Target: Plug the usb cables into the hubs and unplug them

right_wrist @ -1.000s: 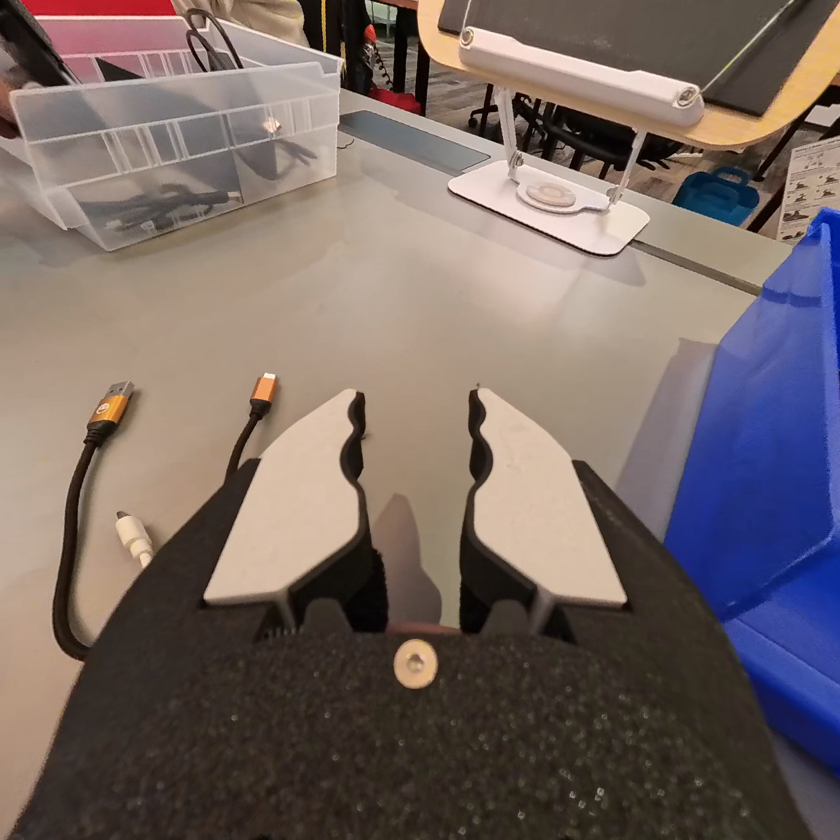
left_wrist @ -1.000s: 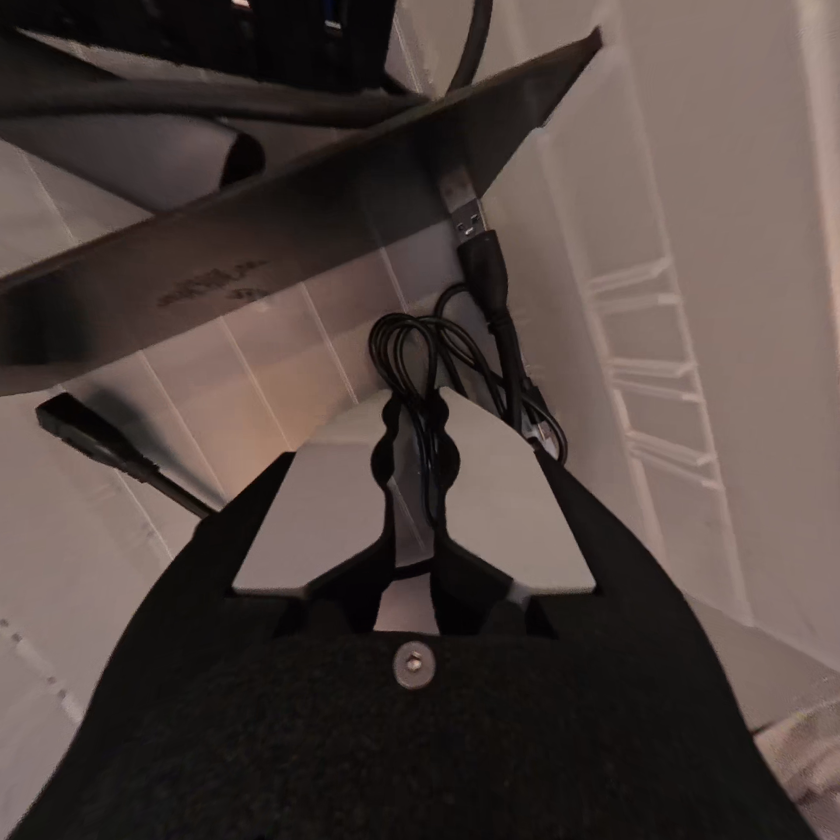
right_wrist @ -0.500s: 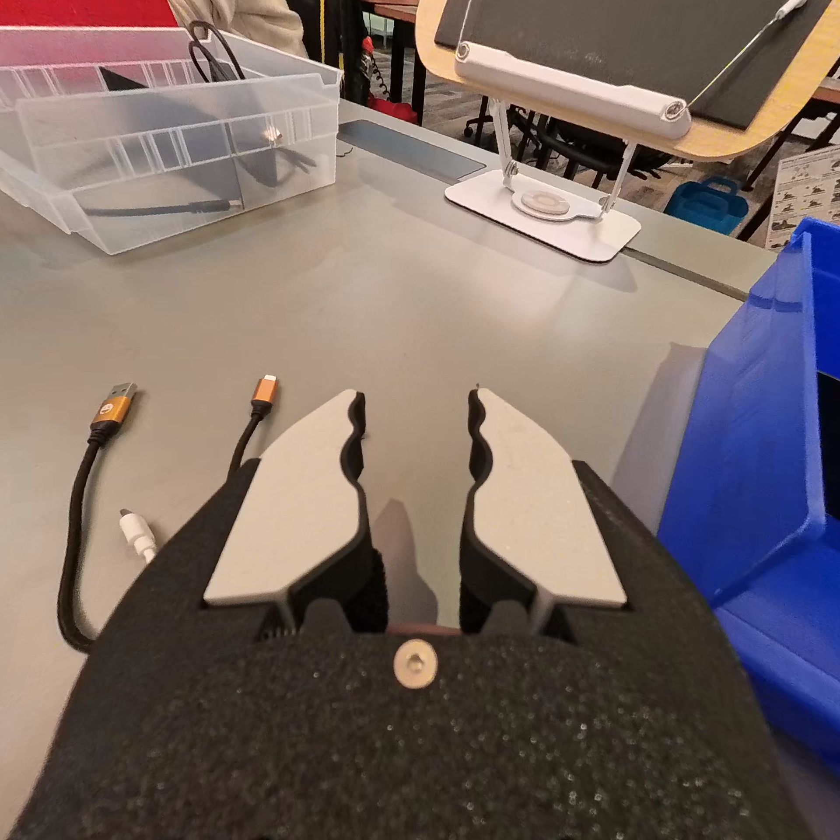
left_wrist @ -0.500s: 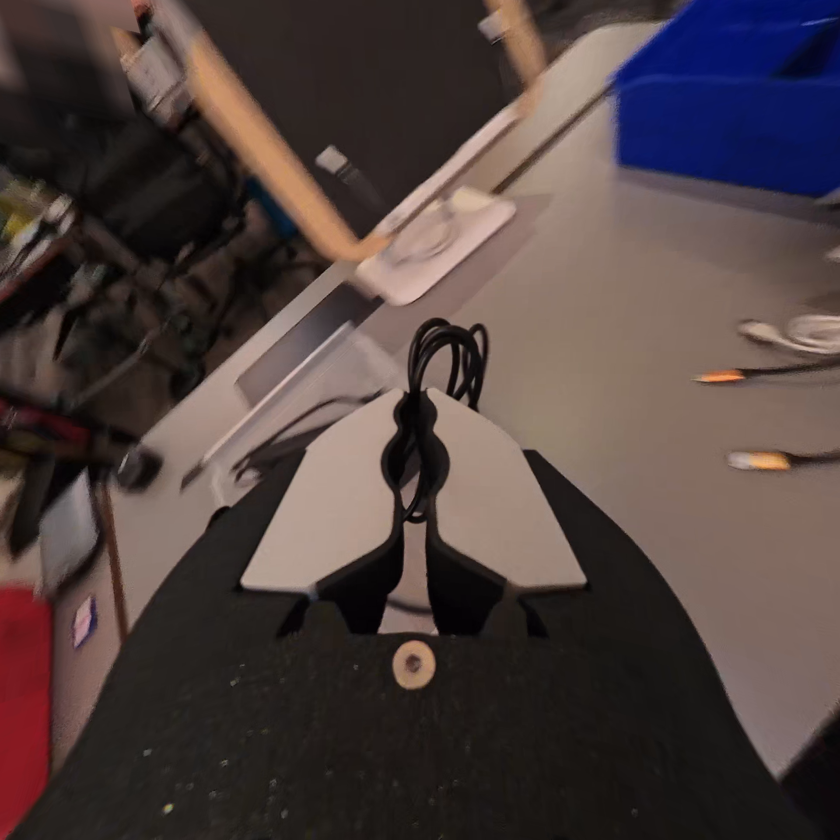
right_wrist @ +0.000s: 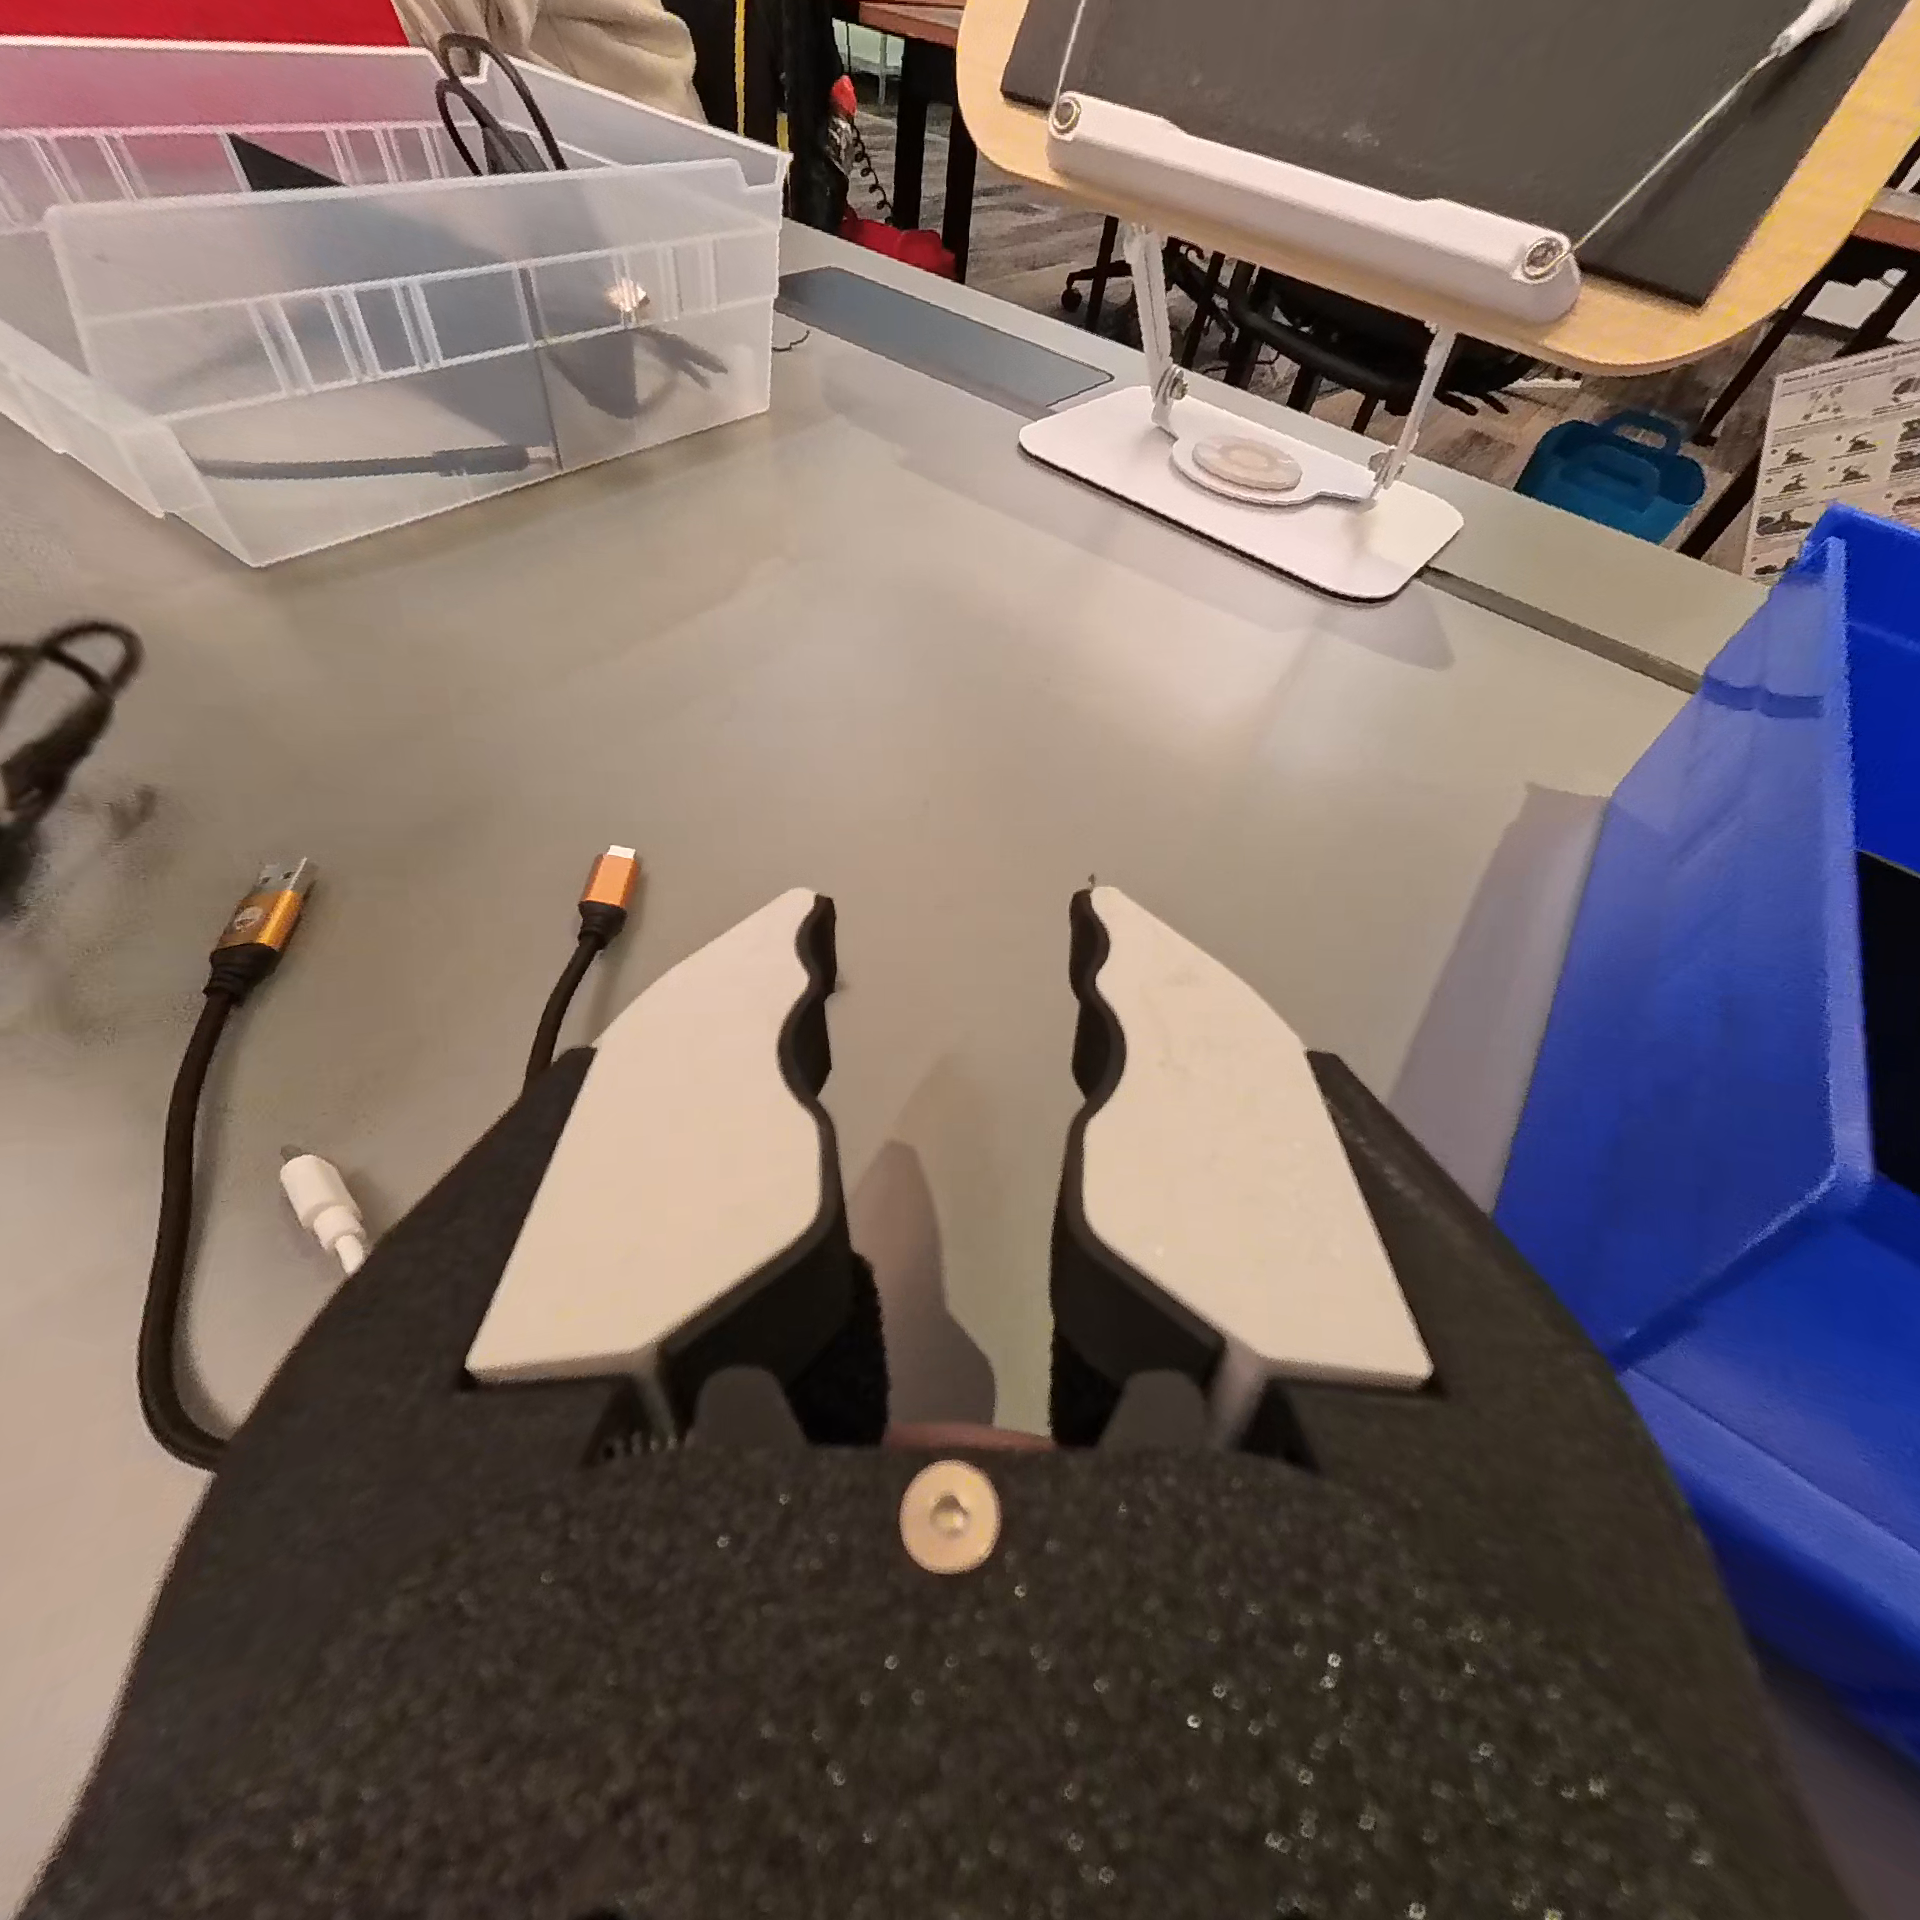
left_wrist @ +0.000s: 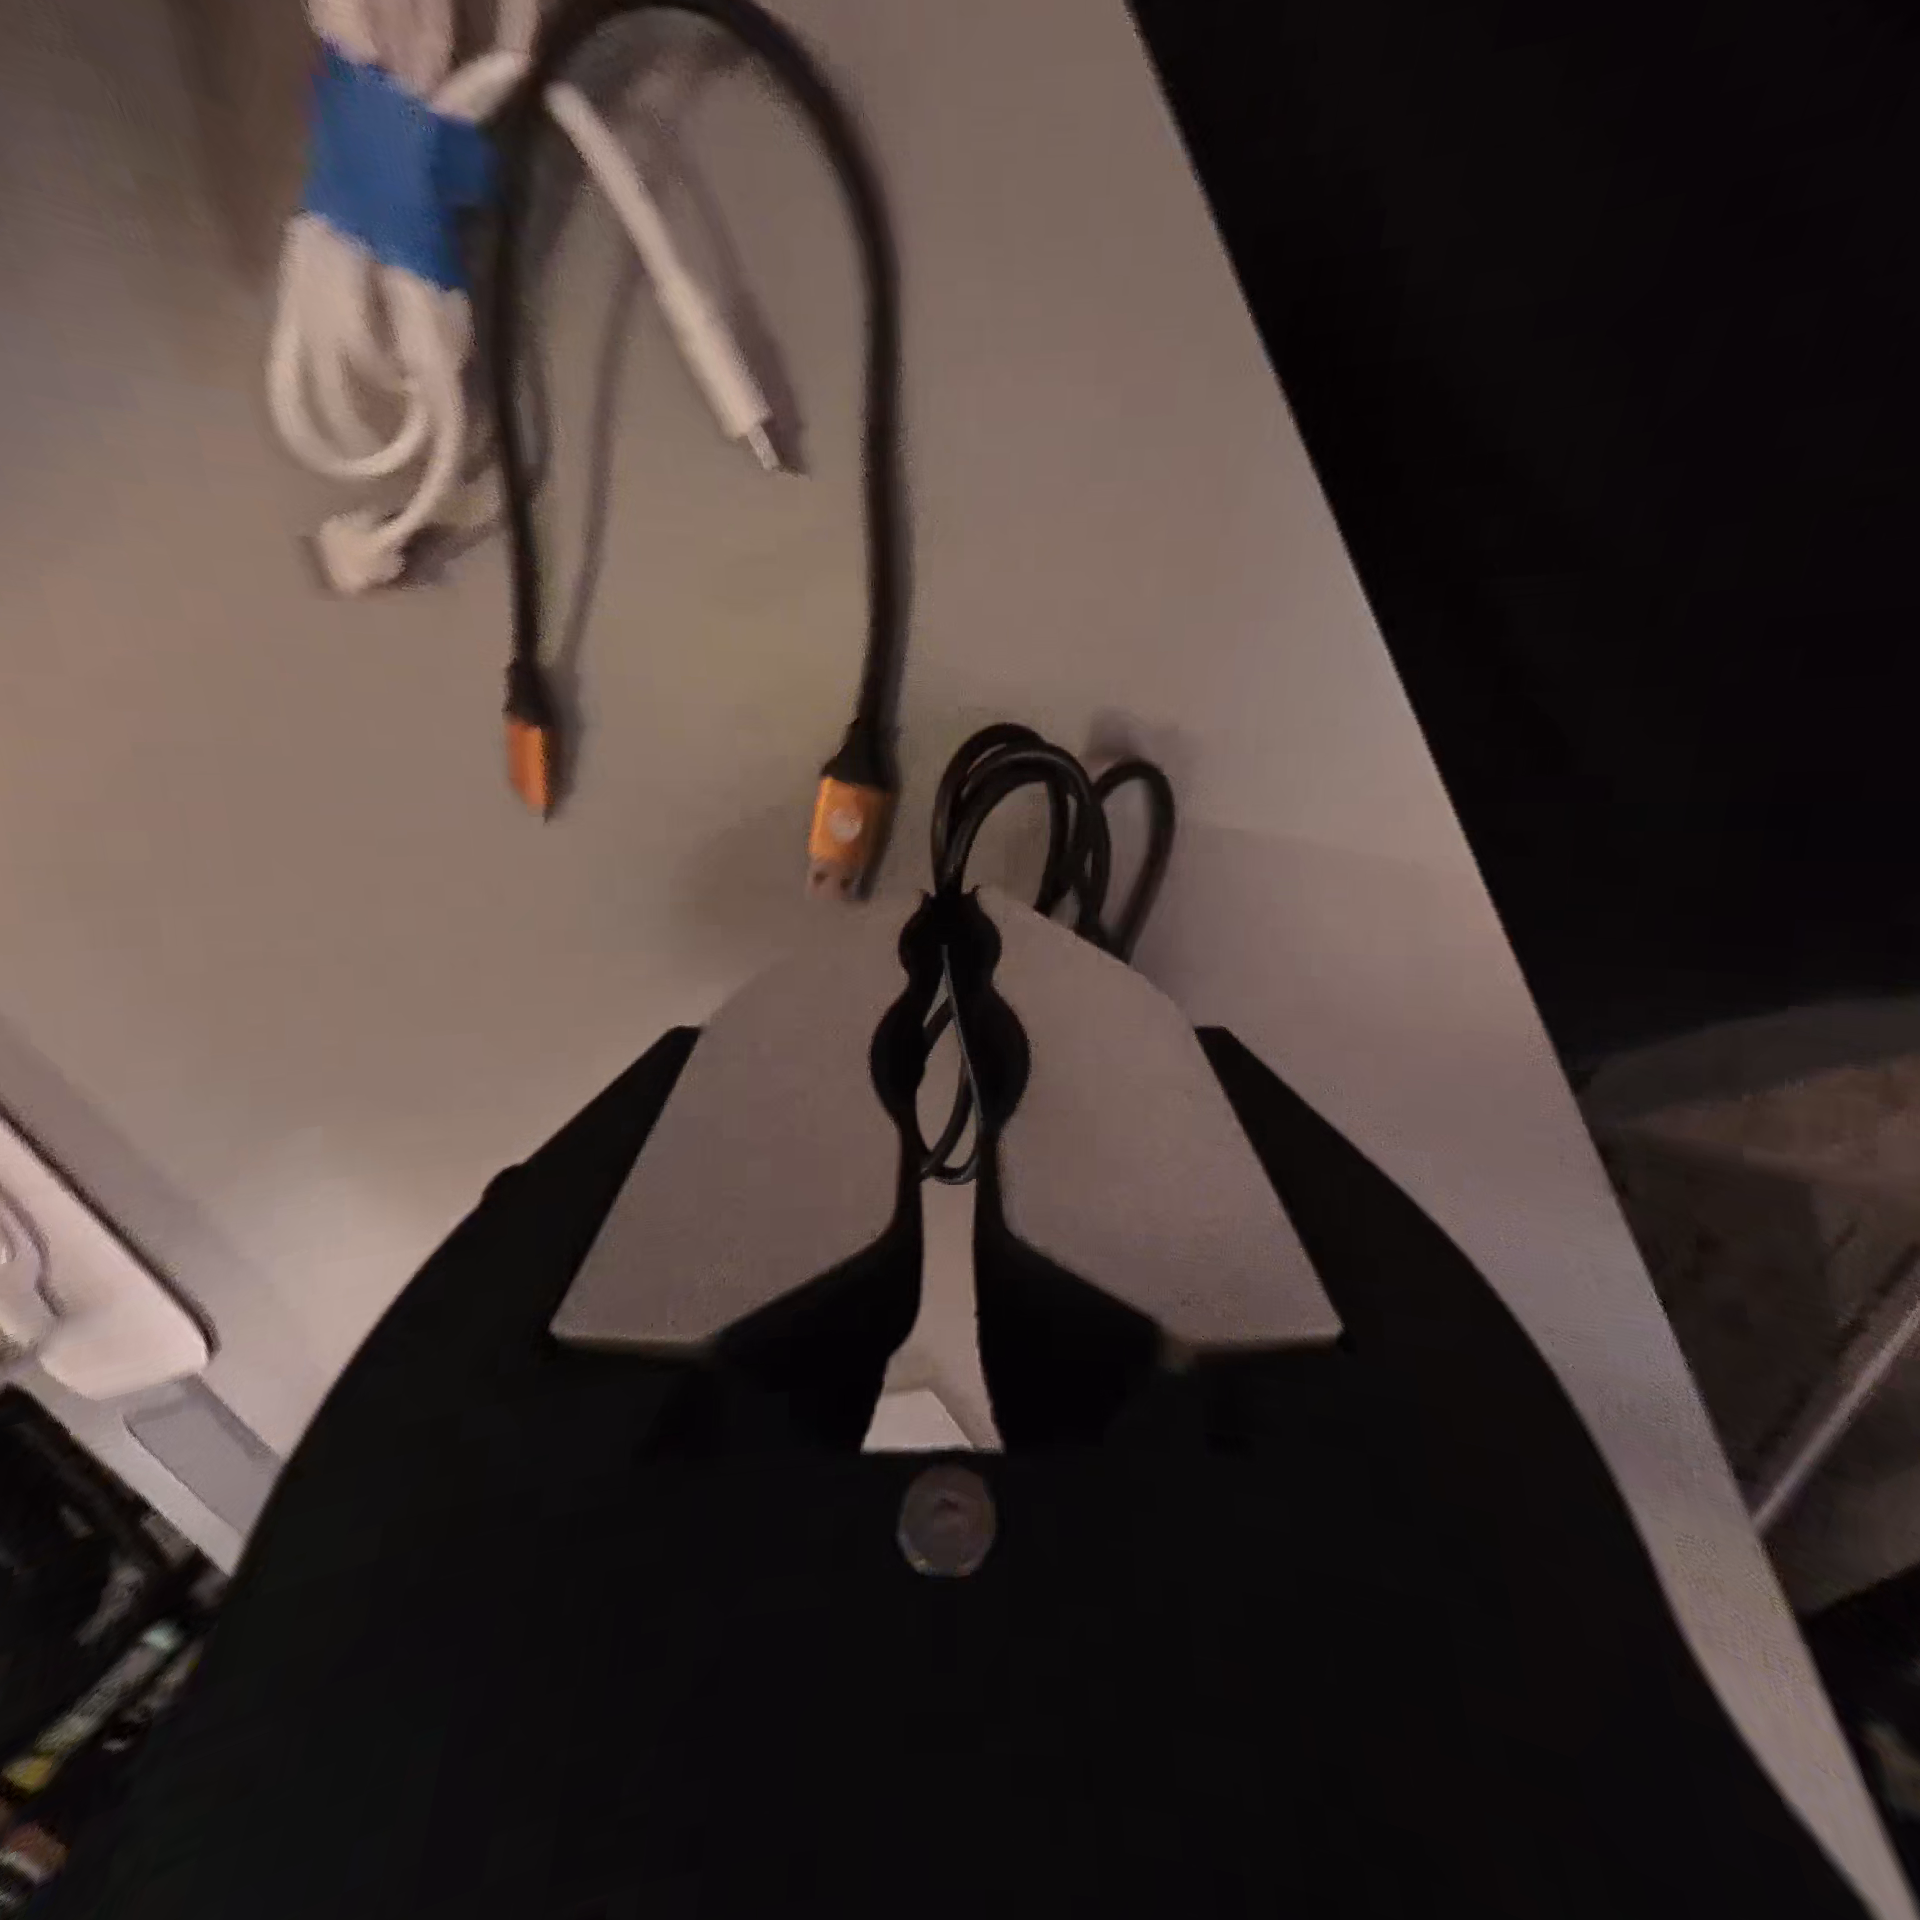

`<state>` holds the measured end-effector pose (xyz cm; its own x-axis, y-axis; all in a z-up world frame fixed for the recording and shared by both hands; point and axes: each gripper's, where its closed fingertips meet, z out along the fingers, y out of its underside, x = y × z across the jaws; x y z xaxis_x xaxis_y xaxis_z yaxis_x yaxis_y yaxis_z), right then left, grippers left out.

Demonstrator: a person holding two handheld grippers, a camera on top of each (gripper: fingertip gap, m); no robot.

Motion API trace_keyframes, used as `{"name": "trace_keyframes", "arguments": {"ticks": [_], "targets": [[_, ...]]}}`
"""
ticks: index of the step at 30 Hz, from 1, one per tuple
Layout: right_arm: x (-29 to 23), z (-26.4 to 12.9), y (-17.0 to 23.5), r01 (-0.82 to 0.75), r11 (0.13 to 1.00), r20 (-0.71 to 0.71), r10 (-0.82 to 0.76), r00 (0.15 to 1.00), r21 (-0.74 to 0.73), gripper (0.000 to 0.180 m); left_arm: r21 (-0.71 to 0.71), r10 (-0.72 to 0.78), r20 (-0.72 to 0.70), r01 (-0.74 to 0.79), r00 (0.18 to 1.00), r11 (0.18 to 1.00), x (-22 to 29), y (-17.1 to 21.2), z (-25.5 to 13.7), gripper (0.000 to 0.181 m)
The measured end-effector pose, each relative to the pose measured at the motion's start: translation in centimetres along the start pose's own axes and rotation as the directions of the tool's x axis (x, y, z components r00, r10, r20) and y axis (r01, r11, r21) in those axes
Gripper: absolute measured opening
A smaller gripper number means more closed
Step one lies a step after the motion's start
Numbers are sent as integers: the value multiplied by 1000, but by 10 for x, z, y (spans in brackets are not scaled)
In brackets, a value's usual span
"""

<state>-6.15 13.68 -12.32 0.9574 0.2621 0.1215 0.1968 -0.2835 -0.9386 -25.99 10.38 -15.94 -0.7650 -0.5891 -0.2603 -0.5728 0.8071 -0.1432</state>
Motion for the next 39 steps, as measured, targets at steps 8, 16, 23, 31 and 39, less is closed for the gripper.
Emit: {"name": "trace_keyframes", "arguments": {"ticks": [8,16,23,31,39], "targets": [[3,-4,1,0,1000,-6,0,1000,4,44,216,-257,186,216,948,952,-33,-21,-7,33],[4,-11,4,1,1000,0,-1,1000,9,48,805,-955,-221,590,200,-63,-39,27,-79,43],[-7,-7,3,4,1000,42,-5,999,10,52,746,-826,-551,374,-116,-550,-14,100,-85,37],[-4,-1,2,-16,1000,28,16,999,-4,51,906,-992,-56,423,116,-1,-21,119,-118,52],[-14,6,1,20,1000,67,-19,998,-9,51,556,-795,311,579,521,596,-109,224,-149,37]]}}
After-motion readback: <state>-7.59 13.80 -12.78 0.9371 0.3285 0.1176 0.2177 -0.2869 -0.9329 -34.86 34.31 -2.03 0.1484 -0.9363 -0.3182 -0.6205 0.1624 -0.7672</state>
